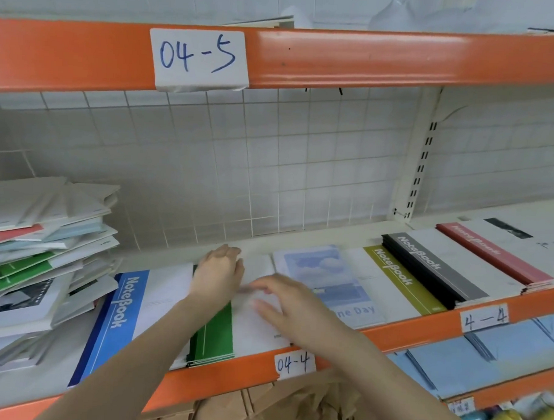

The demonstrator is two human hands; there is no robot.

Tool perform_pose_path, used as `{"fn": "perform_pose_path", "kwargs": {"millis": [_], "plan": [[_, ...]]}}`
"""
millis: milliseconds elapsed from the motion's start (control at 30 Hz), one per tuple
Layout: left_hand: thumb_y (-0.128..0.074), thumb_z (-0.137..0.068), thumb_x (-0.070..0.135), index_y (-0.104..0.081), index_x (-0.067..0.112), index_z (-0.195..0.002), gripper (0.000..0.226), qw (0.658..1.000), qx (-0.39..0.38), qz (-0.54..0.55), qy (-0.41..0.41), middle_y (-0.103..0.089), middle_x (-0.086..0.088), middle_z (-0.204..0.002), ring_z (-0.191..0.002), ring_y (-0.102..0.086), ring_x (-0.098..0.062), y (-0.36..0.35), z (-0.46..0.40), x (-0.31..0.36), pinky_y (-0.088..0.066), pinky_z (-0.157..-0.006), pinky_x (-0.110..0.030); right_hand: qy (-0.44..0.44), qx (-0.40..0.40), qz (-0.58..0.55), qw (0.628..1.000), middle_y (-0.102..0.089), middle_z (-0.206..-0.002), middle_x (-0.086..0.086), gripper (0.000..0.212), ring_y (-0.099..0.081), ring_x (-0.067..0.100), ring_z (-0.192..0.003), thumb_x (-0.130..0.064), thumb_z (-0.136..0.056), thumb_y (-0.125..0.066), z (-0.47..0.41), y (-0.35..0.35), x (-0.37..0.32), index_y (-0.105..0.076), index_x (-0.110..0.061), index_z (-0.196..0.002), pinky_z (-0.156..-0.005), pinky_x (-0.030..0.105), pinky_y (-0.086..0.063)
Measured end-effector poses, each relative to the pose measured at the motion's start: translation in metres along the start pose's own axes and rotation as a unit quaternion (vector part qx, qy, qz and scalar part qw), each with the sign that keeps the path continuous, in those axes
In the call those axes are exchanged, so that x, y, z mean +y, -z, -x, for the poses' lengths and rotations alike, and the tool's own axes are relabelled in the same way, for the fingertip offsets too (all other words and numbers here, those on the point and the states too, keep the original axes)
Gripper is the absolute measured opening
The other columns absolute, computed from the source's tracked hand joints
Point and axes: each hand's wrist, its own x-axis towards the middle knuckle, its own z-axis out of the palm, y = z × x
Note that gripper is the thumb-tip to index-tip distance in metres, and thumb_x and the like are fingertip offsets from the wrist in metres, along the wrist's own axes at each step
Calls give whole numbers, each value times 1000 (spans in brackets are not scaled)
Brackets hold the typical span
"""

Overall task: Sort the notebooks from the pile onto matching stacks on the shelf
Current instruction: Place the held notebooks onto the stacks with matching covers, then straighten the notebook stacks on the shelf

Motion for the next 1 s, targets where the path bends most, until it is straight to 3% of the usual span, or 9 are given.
{"fn": "perform_pose_path", "kwargs": {"millis": [133, 233, 333, 500, 667, 800, 900, 1000], "plan": [[-42, -100, 20, -53, 11, -131, 35, 996, -27, 46, -74, -54, -6, -134, -121, -51, -22, -8, 13, 53, -38, -99, -30, -150, 115, 104, 976, -50, -127, 10, 32, -48, 25, -114, -19, -97, -44, 1, 28, 52, -52, -11, -127, -92, 31, -40], [-40, -101, 20, -45, 9, -138, 40, 994, -58, 84, -42, -48, -6, -140, -126, -45, -21, -22, 14, 75, -35, -102, -28, -240, 125, 135, 953, -47, -130, 14, 37, -42, 30, -121, -17, -96, -42, 5, 43, 82, -46, -5, -131, -97, 34, -36], [-40, -99, 14, -43, 5, -138, 41, 995, -61, 81, 3, -50, -13, -133, -121, -45, -25, -32, 14, 81, -34, -99, -27, -271, 103, 82, 954, -49, -126, 18, 36, -49, 31, -113, -16, -95, -42, 2, 46, 92, -46, -1, -128, -92, 34, -40], [-39, -98, 9, -45, 7, -137, 40, 995, -32, 95, 12, -48, -8, -138, -128, -37, -21, -38, 20, 83, -26, -104, -22, -262, 83, 52, 960, -50, -124, 17, 35, -53, 31, -107, -15, -95, -45, -2, 45, 99, -48, 0, -126, -88, 34, -44], [-41, -96, 5, -56, 8, -125, 34, 996, -14, 87, 4, -54, -6, -129, -119, -40, -19, -37, 21, 84, -28, -96, -16, -238, 89, 82, 964, -52, -122, 17, 34, -52, 29, -109, -14, -94, -44, -5, 42, 100, -49, -1, -125, -87, 31, -40], [-40, -97, 11, -54, 13, -129, 35, 998, -39, 42, -17, -53, -3, -132, -120, -42, -21, -33, 20, 84, -33, -101, -25, -248, 84, 112, 959, -55, -116, 16, 27, -52, 30, -104, -15, -95, -44, -8, 42, 99, -52, -3, -118, -82, 32, -40], [-39, -98, 15, -52, 17, -132, 36, 999, -35, 29, -4, -56, -2, -130, -119, -48, -20, -16, 21, 79, -38, -100, -33, -221, 142, 158, 952, -55, -116, 16, 27, -49, 32, -105, -13, -93, -44, -14, 45, 90, -55, -4, -116, -84, 36, -41], [-42, -97, 16, -53, 20, -128, 33, 999, 15, 30, 18, -67, 0, -116, -103, -60, -21, 8, 28, 61, -48, -88, -34, -128, 192, 135, 964, -57, -117, 11, 29, -53, 27, -105, -9, -93, -45, -27, 43, 63, -59, -8, -119, -85, 34, -43]]}}
